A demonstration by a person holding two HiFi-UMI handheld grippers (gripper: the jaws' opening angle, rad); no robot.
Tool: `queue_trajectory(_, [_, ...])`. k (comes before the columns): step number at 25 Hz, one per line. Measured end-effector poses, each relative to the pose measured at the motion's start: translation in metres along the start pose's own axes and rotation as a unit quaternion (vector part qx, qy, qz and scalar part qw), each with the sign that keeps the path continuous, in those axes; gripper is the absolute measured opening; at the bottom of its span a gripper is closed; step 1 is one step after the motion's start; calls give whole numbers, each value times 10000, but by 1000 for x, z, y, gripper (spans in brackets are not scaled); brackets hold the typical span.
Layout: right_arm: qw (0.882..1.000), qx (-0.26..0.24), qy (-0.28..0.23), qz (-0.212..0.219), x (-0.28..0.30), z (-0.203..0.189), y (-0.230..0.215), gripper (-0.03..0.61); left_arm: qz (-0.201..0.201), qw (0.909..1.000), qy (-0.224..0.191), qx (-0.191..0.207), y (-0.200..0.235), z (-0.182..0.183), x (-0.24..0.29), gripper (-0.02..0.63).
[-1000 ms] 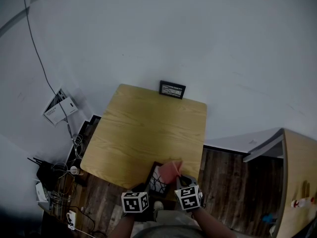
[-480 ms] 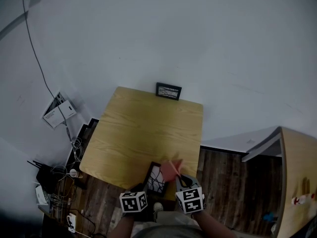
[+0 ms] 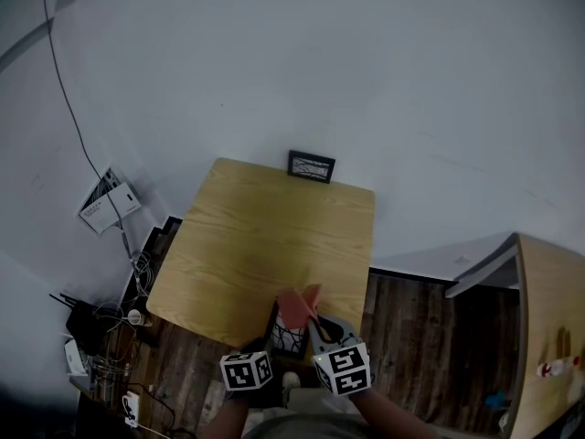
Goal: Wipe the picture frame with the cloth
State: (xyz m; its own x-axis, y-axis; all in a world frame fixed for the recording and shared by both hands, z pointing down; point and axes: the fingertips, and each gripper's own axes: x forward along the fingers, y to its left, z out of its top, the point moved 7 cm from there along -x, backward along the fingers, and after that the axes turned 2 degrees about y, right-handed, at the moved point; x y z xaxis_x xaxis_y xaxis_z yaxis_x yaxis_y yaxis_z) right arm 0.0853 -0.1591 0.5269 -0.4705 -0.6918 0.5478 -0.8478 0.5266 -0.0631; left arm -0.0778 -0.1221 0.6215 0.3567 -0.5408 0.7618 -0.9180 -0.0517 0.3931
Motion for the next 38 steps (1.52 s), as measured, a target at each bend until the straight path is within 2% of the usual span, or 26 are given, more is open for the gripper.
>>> queue_trajectory(6, [9985, -204, -121, 500, 8, 4, 30, 9, -35, 10000, -17, -46, 1, -1, -1, 80])
queue_trajectory(16, [9952, -462, 339, 793, 24, -22, 52, 9, -97, 9999, -18, -51, 2, -2, -1, 81])
queue_trajectory(23, [9891, -859, 870, 824, 38, -42, 58, 9, -147, 9999, 8, -46, 3, -1, -1, 81])
queue_trajectory(28, [9843, -964, 1197, 864, 44, -57, 58, 9, -152, 9999, -5, -53, 4, -1, -1, 80])
queue_trajectory(38, [9809, -1086, 1405, 799, 39, -72, 54, 9, -153, 9998, -46, -96, 5, -2, 0, 81])
